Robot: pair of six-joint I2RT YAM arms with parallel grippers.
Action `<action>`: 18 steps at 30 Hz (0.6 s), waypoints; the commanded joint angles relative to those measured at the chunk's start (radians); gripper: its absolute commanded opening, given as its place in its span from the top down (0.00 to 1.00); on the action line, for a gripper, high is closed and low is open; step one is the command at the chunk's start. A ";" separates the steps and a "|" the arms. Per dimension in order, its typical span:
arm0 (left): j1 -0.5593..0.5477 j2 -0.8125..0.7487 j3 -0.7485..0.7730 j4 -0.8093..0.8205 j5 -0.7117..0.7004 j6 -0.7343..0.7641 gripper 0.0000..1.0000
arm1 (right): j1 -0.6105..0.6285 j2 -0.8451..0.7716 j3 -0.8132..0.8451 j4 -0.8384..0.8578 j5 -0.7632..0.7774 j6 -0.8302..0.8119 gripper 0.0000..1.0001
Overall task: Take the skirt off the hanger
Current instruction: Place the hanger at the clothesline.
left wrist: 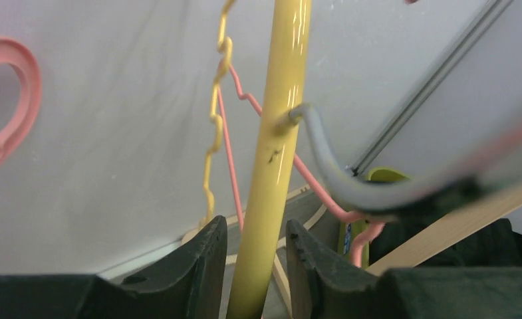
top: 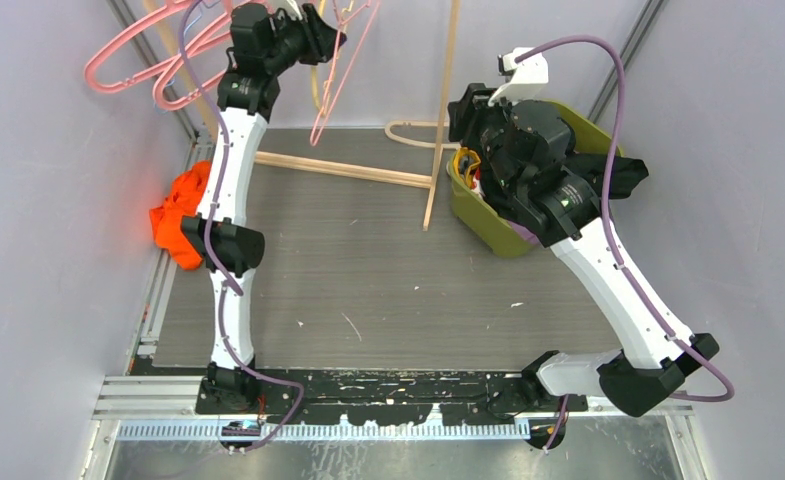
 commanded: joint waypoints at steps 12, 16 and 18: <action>0.002 -0.133 -0.028 -0.049 -0.083 0.131 0.22 | -0.004 -0.005 0.017 0.049 -0.031 0.024 0.51; 0.031 -0.198 -0.058 -0.041 -0.078 0.118 0.21 | -0.005 -0.007 0.009 0.052 -0.033 0.029 0.51; 0.040 -0.234 -0.082 -0.040 -0.066 0.111 0.21 | -0.005 -0.003 0.008 0.052 -0.032 0.023 0.50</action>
